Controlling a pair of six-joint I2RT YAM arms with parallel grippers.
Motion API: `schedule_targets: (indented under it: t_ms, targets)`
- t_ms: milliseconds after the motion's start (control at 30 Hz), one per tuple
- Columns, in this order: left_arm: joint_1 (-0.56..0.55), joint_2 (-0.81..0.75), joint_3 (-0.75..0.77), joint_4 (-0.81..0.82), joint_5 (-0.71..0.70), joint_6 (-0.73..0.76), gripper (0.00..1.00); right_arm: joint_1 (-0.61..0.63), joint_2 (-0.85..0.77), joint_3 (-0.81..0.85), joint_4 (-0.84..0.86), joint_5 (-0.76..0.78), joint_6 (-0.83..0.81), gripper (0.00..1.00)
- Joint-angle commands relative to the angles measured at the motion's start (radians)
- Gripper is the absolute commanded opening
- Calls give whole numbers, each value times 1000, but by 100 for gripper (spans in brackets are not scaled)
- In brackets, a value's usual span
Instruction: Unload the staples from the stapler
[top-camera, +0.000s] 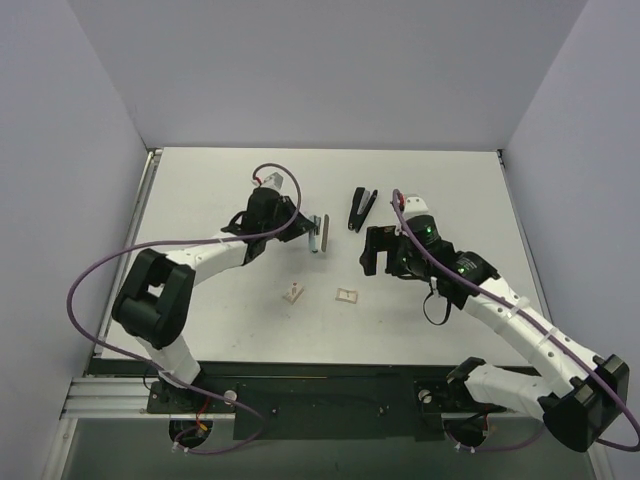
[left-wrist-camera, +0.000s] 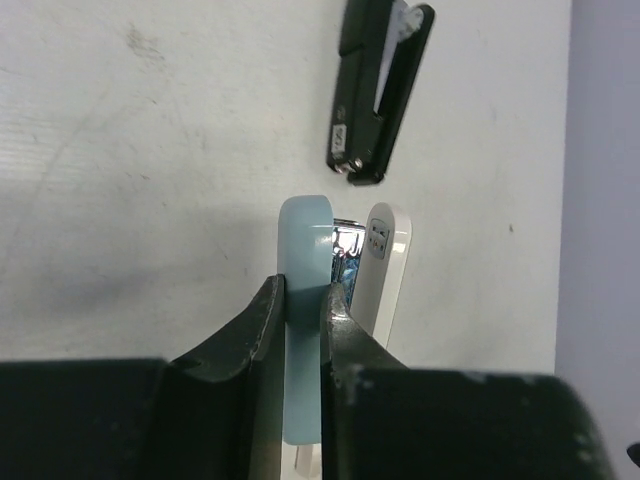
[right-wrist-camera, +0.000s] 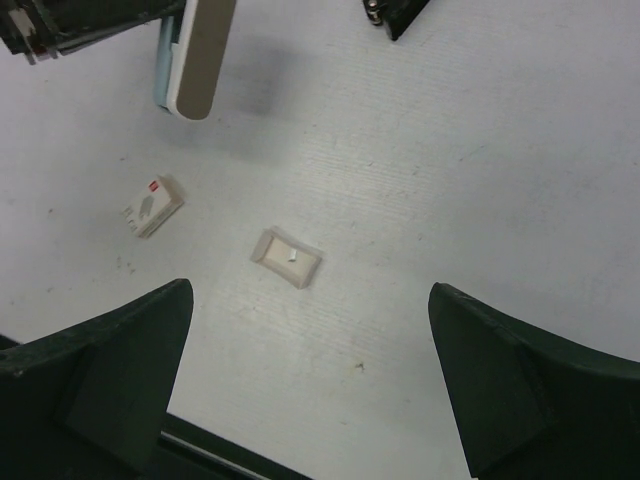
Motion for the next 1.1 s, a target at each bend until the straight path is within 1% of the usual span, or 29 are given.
schedule_targets:
  t_ms: [0, 133, 167, 300, 400, 633, 733, 833, 1067]
  targets:
    - [-34, -141, -96, 160, 123, 26, 0, 10, -70, 8, -25, -139, 53, 98]
    - [-87, -248, -156, 145, 137, 72, 0, 25, -125, -17, -16, -205, 93, 98]
    - [-98, -288, -175, 136, 122, 88, 0, 31, -136, -23, -10, -222, 111, 98]
    - [-199, -417, -234, 85, 41, 120, 0, 51, -175, -49, 25, -282, 178, 96]
    - [-239, -492, -268, 49, 7, 126, 0, 76, -195, -78, 74, -301, 225, 96]
    - [-287, -686, -334, -56, -65, 141, 0, 141, -239, -153, 224, -247, 361, 95]
    - [-292, -726, -343, -93, -70, 149, 0, 172, -245, -176, 267, -206, 393, 95]
    - [-295, -775, -363, -110, -74, 151, 0, 200, -238, -193, 361, -195, 432, 95]
    - [-298, -836, -379, -133, -85, 154, 0, 284, -169, -155, 409, -109, 447, 93]
